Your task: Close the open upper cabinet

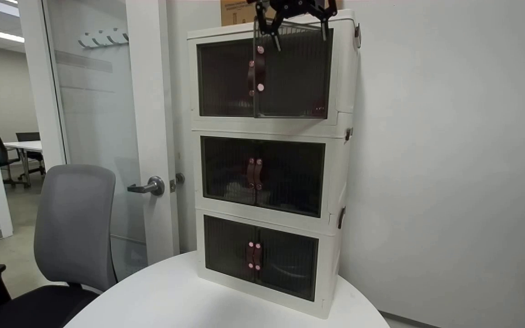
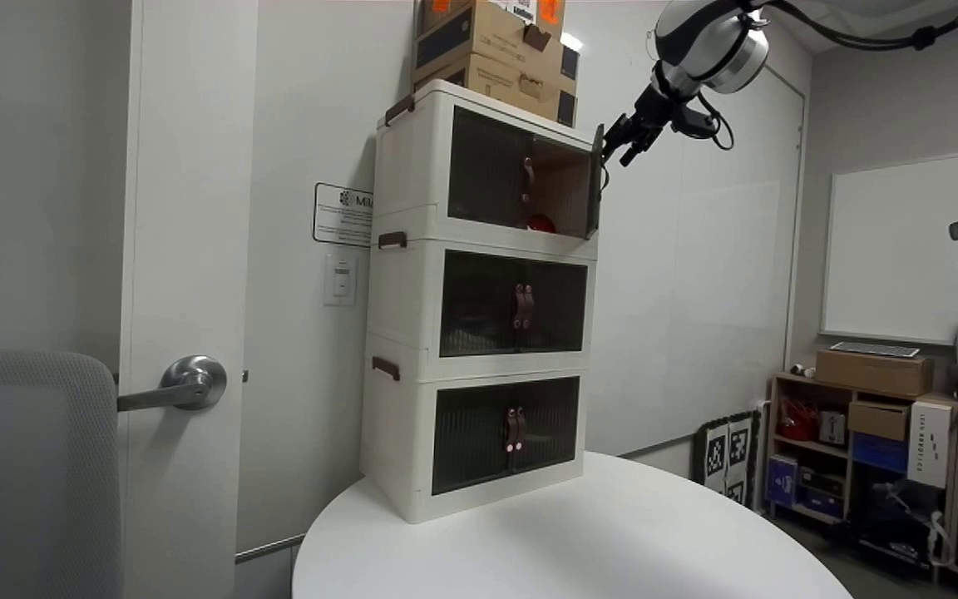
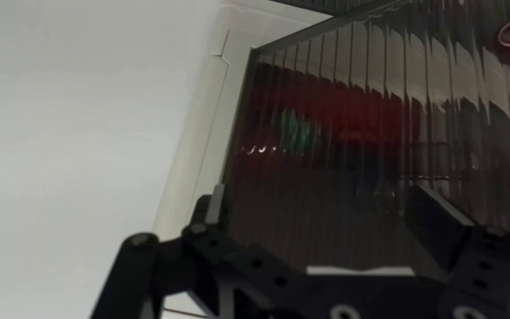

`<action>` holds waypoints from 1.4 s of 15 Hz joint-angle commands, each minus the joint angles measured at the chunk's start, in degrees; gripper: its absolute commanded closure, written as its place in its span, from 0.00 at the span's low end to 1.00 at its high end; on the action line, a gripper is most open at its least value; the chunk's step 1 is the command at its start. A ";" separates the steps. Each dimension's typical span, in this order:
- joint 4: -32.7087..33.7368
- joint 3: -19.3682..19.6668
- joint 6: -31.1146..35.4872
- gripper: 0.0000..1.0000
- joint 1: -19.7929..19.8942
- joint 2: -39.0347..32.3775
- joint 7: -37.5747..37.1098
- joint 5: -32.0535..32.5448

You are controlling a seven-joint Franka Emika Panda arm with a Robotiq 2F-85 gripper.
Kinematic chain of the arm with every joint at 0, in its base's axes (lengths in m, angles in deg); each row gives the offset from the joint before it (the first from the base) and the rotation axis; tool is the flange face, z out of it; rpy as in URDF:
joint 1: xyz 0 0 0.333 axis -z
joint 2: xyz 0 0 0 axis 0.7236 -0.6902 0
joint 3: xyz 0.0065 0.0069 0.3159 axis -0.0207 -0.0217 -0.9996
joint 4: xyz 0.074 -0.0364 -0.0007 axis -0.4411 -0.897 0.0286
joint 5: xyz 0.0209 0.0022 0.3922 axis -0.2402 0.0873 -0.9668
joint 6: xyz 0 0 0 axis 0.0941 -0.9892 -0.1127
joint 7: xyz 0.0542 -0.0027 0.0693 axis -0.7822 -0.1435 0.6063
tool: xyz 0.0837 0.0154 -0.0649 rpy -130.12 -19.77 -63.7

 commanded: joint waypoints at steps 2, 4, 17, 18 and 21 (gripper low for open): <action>2.68 -1.28 4.00 0.00 -0.63 -3.04 1.62 -0.15; 3.45 -1.68 6.74 0.00 -0.79 -4.69 2.45 0.09; 8.15 -4.47 23.66 0.00 -0.57 -11.26 6.83 -0.77; 7.60 -4.59 24.28 0.00 -0.63 -10.95 6.64 -0.76; 6.06 -4.67 25.66 0.00 -0.87 -10.30 6.15 -0.72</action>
